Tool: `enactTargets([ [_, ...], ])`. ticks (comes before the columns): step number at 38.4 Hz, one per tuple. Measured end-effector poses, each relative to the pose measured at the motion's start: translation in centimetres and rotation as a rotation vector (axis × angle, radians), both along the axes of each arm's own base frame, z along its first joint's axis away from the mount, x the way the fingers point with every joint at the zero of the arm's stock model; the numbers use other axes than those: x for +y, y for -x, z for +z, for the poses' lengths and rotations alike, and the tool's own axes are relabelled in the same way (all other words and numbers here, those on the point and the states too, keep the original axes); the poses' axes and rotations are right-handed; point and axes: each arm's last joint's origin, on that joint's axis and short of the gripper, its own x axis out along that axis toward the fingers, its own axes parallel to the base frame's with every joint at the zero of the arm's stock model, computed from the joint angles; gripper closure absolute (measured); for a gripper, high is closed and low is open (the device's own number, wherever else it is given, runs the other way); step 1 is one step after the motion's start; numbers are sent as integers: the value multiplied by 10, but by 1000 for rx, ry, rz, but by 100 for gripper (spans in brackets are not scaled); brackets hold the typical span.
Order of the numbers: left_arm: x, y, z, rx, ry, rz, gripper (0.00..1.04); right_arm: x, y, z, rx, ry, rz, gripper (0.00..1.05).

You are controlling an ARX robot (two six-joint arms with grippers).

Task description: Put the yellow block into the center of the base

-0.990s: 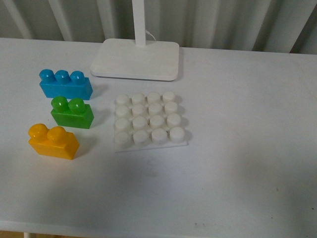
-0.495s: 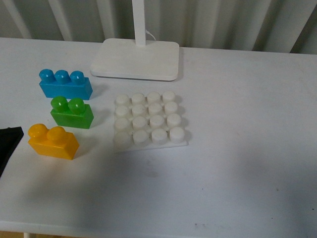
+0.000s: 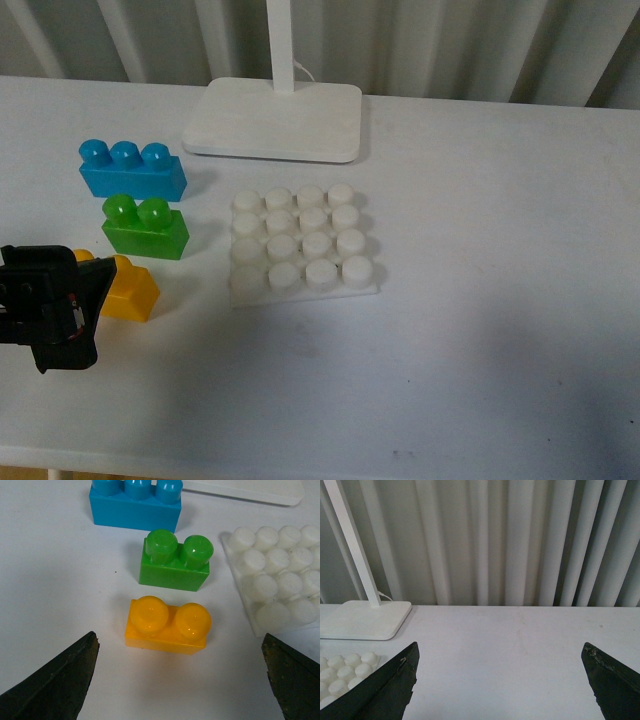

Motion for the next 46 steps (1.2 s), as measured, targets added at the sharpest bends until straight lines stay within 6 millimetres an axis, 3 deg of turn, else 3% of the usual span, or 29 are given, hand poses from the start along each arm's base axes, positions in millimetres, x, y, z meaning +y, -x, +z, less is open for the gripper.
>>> enactTargets([
  [20,4,-16,-13,18,-71,-127,6,0,0,0,0,0,0,9],
  [46,8,-40,-26,47,-112,-154,6,0,0,0,0,0,0,9],
])
